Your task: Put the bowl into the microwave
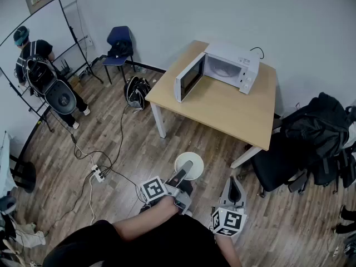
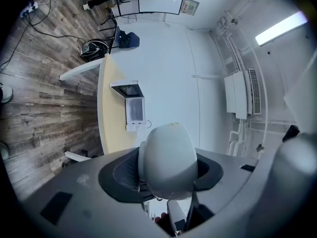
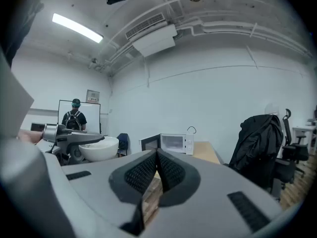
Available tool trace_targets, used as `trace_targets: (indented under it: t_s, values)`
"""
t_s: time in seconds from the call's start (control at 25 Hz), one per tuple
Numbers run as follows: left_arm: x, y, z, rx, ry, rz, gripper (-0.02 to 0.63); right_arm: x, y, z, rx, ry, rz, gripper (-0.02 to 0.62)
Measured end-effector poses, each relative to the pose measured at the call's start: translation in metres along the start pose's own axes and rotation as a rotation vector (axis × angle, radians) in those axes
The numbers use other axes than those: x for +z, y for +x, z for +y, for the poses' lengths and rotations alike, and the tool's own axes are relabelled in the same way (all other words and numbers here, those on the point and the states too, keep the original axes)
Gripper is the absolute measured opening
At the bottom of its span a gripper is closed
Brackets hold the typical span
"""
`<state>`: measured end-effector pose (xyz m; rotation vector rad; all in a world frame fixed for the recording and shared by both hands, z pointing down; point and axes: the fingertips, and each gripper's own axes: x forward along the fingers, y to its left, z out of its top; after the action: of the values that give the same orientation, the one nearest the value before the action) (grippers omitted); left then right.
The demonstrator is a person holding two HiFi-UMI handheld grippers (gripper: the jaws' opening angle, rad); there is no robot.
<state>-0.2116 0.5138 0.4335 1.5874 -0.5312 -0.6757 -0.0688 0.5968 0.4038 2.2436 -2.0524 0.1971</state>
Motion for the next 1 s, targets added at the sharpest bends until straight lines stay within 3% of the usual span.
trace_targets:
  t_s: [0.16,0.36,0.64,1.0]
  values:
    - [-0.007,0.002,0.003,0.01,-0.006,-0.012,0.23,-0.001,0.0,-0.008,0.024,0.006,-0.013,0.06]
    - [0.0,0.006,0.012,-0.006,0.005,-0.036,0.23,0.0,-0.003,-0.015,0.063,0.138,-0.067,0.06]
    - [0.009,0.027,0.023,0.009,-0.007,-0.026,0.23,0.003,0.024,-0.027,0.05,0.106,-0.054,0.06]
    - [0.033,0.104,0.049,0.016,-0.042,0.003,0.23,0.002,0.083,-0.044,0.022,0.047,0.006,0.06]
